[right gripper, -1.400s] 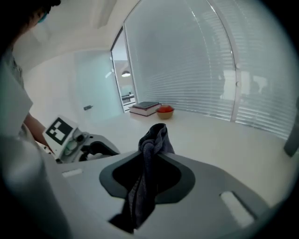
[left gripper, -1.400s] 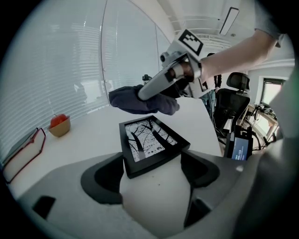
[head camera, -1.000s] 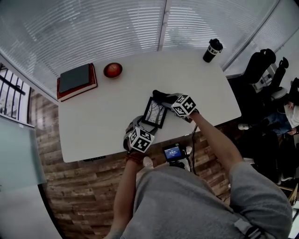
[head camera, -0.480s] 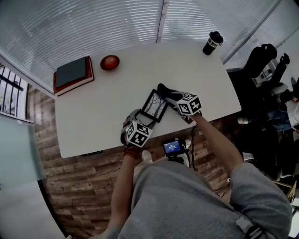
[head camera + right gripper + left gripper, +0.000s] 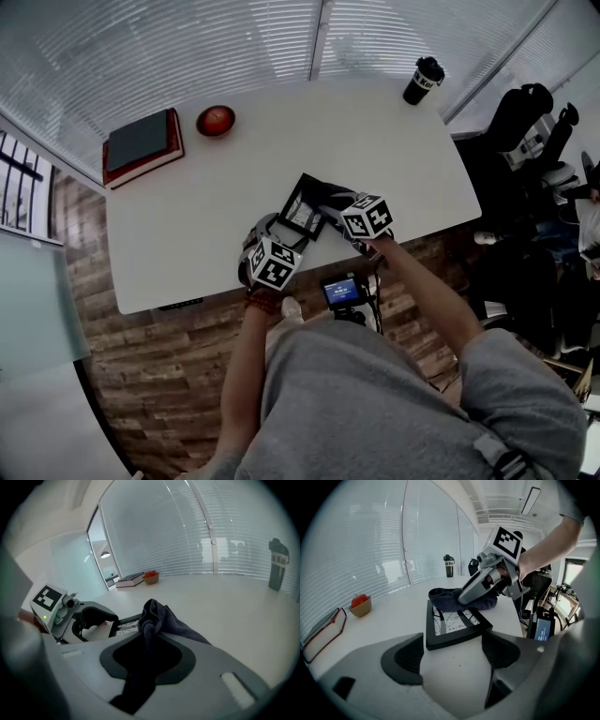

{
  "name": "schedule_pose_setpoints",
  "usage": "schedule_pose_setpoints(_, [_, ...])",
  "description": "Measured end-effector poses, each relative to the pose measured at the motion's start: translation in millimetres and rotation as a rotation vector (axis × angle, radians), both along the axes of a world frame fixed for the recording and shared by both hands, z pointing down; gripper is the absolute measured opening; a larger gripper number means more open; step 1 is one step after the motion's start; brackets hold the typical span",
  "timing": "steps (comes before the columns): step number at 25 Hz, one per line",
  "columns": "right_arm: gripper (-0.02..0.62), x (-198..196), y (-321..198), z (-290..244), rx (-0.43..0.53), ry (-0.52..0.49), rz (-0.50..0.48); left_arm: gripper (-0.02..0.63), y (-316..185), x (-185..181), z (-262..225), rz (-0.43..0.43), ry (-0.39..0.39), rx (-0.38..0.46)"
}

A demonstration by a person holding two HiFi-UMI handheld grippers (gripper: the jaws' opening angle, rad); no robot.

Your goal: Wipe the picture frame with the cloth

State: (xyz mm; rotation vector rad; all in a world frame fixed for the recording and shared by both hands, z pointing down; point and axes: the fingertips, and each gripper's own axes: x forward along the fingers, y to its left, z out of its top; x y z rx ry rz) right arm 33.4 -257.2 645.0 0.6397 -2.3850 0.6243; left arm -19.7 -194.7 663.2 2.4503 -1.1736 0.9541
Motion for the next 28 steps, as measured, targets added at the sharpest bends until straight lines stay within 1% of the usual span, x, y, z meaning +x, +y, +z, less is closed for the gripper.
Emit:
schedule_pose_setpoints(6, [0.087,-10,19,1,-0.01,-0.002,-0.031,0.385,0,0,0,0.0,0.0,-0.003])
schedule_pose_setpoints(14, [0.086,-27,47,2,-0.051,-0.017,-0.079,0.385,1,0,1,0.001,0.0,0.0])
schedule_pose_setpoints(28, [0.086,-32,58,0,-0.147,-0.08,-0.089,0.385,-1,1,0,0.002,0.0,-0.003])
